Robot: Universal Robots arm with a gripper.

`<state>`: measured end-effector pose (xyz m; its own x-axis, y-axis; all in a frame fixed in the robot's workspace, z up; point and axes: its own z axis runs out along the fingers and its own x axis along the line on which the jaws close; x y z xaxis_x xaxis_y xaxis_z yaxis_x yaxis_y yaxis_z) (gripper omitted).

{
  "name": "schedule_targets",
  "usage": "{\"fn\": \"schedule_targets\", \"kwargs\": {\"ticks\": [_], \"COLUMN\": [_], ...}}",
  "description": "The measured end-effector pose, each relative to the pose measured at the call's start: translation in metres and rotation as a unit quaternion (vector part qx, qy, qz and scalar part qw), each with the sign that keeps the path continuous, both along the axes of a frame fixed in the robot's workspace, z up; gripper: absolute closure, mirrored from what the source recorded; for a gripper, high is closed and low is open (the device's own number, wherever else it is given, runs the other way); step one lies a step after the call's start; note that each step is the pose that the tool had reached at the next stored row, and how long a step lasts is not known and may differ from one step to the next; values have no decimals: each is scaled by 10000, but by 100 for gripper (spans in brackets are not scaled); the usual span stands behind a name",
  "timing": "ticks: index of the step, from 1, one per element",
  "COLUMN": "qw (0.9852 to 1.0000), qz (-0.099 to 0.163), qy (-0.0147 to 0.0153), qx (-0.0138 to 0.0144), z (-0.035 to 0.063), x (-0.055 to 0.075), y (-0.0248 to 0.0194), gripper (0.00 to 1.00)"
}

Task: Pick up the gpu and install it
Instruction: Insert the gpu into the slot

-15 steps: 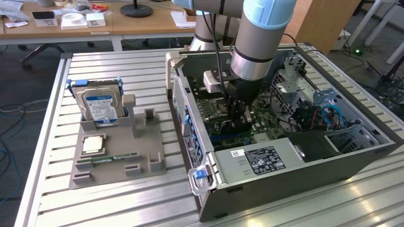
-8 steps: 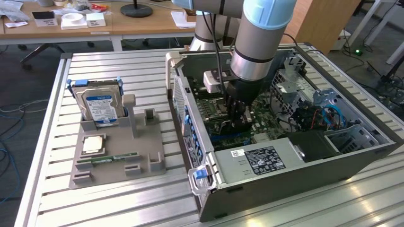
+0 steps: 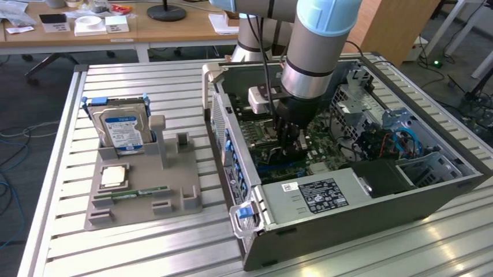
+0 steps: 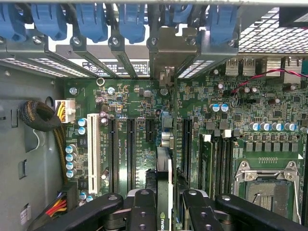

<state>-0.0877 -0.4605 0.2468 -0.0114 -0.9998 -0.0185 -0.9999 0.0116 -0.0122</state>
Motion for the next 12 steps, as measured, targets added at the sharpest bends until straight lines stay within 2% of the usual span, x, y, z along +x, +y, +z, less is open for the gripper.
{"fn": "schedule_targets", "kwargs": {"ticks": [12], "qw": [10000], "qz": [0], "qy": [0], "qx": [0], "z": [-7], "x": [-3], "y": [0], "gripper": [74]}}
